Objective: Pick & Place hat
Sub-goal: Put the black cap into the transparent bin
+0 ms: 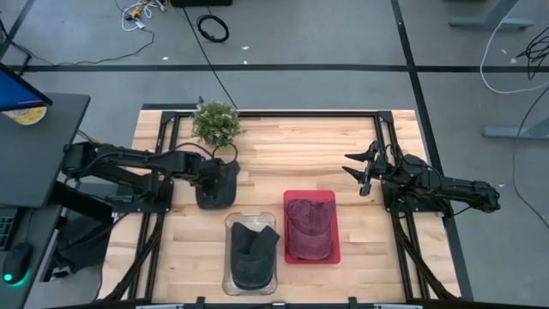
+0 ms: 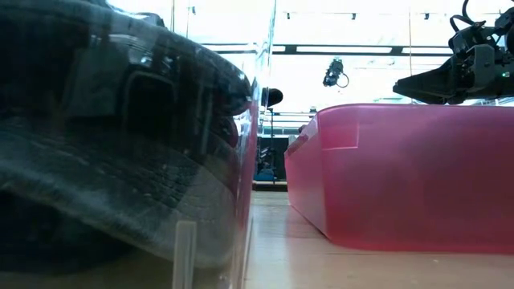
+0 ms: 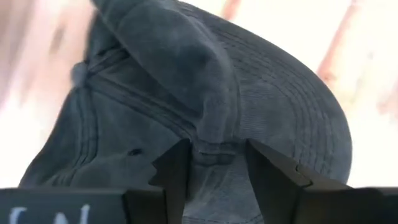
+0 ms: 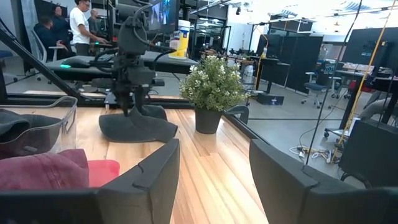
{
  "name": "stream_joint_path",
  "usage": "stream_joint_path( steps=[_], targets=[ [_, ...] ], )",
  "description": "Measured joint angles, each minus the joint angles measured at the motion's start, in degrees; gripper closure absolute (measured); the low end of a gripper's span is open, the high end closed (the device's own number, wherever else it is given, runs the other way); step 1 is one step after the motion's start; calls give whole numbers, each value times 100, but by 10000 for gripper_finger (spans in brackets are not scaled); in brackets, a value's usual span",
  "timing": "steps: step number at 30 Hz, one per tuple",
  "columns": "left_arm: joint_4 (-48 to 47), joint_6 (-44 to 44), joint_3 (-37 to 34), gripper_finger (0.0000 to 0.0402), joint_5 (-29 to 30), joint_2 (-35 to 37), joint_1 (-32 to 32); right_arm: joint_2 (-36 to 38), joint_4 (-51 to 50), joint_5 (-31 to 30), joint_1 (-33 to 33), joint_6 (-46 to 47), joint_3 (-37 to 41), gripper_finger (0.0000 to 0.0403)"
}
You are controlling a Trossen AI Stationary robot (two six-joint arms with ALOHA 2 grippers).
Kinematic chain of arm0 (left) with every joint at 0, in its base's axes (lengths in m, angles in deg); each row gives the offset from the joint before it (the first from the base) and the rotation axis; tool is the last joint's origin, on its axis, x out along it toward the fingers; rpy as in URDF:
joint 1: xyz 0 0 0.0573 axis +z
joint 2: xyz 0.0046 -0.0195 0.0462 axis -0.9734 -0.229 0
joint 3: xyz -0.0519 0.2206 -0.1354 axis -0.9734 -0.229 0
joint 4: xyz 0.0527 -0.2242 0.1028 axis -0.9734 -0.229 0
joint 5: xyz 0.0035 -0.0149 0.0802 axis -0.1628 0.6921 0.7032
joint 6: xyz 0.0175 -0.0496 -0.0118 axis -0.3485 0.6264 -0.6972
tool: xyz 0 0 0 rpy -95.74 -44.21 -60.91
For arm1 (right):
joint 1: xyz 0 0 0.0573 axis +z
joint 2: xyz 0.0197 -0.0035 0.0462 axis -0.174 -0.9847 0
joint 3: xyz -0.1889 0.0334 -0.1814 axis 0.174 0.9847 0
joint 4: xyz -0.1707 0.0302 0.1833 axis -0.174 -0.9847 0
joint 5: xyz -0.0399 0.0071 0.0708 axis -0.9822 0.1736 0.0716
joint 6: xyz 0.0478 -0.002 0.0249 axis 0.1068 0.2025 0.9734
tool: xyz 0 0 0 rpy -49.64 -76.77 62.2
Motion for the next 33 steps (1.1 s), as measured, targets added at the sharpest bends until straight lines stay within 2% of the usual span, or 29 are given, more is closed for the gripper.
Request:
stream_joint_path(
  steps=[4, 10, 11, 17, 22, 29, 33],
  targets=[
    [152, -180, 4, 271, -217, -135, 0, 0, -1, 0, 1, 2, 0, 204],
    [102, -414, 64, 380, -216, -128, 48, 0, 0, 0, 0, 0, 0, 204],
    [85, -423, 102, 387, -208, -126, 48, 0, -1, 0, 2, 1, 0, 204],
    [-170, -437, 443, 392, -110, -128, 36, 0, 0, 0, 2, 2, 0, 204],
    [-491, -310, 765, 394, 442, -85, -157, -1, -1, 0, 1, 2, 0, 204],
    [-730, -75, 1206, 394, 987, 28, -779, 0, -2, 0, 0, 0, 0, 204],
    [-1009, 195, 1561, 395, 1559, 28, -1282, -1, 0, 0, 0, 2, 0, 204]
  ],
)
